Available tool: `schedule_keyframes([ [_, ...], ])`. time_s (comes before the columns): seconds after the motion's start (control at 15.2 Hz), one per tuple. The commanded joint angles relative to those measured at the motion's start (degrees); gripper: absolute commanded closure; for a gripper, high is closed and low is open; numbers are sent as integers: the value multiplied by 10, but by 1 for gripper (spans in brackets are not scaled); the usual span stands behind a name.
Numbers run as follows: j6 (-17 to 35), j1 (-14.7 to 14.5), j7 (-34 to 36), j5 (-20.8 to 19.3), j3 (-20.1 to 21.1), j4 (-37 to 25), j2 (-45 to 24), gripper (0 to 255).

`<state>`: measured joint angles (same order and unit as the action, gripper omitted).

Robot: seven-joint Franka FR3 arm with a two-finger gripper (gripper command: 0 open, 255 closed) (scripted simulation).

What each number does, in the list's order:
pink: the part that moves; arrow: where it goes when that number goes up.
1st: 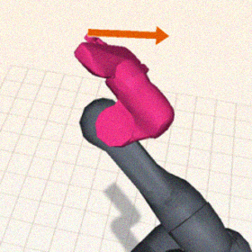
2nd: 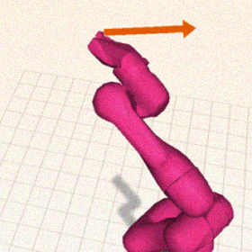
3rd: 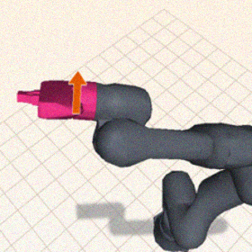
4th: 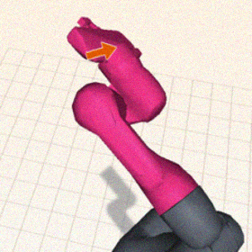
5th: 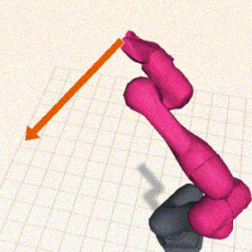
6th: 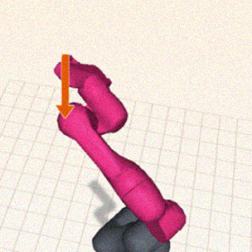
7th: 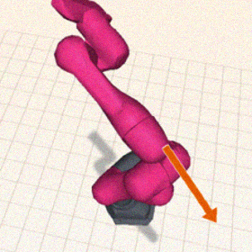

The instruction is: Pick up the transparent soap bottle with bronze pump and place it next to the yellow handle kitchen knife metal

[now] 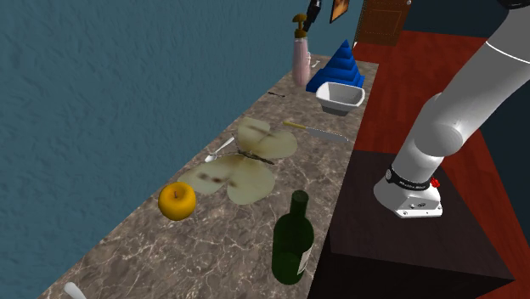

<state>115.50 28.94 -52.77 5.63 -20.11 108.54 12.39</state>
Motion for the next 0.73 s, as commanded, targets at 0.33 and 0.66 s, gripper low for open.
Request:
schedule_keyframes([
  [0.33,53,1,-7,1,-1,58,5,255],
  [0.66,91,1,-14,5,-2,94,3,255],
])
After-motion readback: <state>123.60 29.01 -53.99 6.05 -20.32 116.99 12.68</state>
